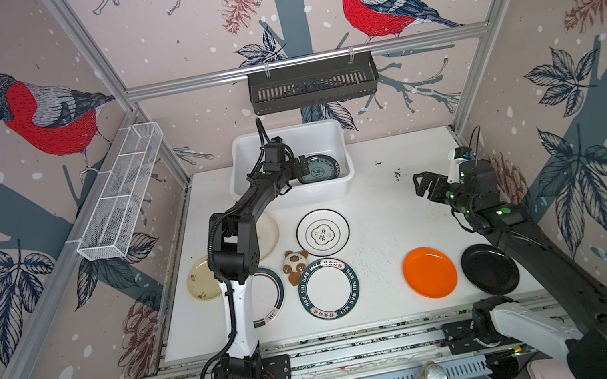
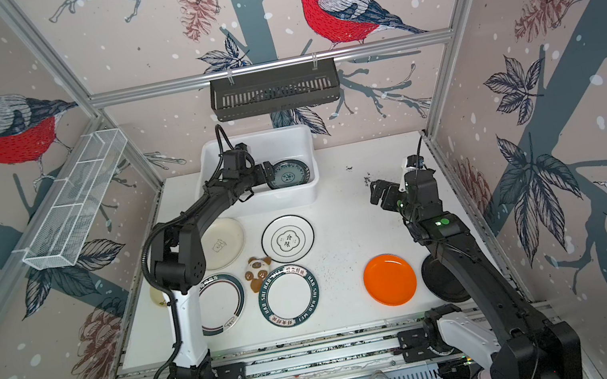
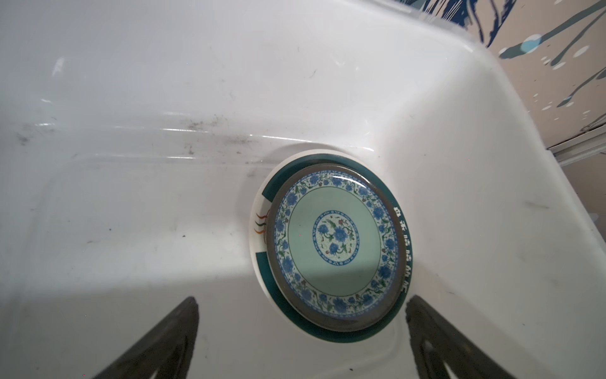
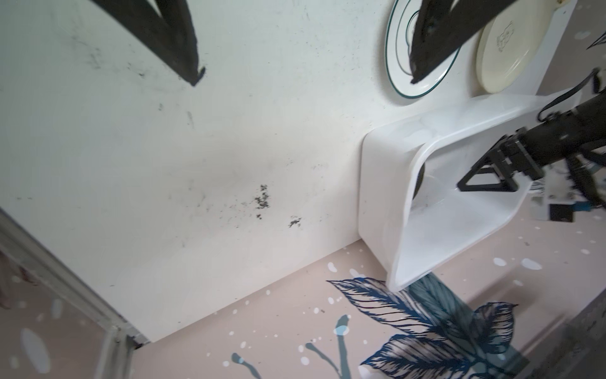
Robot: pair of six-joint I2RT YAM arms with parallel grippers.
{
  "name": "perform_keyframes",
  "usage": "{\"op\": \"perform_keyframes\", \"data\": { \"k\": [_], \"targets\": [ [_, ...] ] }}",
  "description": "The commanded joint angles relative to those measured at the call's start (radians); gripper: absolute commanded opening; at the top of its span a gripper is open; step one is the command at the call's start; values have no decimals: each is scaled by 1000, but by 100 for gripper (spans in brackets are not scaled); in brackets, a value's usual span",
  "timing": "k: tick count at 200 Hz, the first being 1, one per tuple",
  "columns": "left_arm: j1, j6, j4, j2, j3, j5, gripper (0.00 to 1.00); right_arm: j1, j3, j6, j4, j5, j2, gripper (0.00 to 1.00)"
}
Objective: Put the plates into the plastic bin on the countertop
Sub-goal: 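Raise the left gripper from the bin while the right gripper moves toward the black plate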
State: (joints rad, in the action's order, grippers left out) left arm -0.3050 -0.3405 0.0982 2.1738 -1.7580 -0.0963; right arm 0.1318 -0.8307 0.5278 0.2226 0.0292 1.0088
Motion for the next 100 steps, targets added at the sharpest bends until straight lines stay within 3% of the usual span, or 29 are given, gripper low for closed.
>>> {"op": "perform_keyframes", "data": {
  "k": [1, 62, 100],
  "targets": [
    [0, 10, -69, -61, 56, 22, 98, -23, -27, 19, 137, -82, -7, 99],
    [-4, -50, -300, -331, 400, 0, 98, -72, -31, 50, 293, -56, -1, 99],
    [-25, -81, -429, -498, 620, -4, 98, -72, 4, 60, 352, -99, -8, 99]
  ]
}}
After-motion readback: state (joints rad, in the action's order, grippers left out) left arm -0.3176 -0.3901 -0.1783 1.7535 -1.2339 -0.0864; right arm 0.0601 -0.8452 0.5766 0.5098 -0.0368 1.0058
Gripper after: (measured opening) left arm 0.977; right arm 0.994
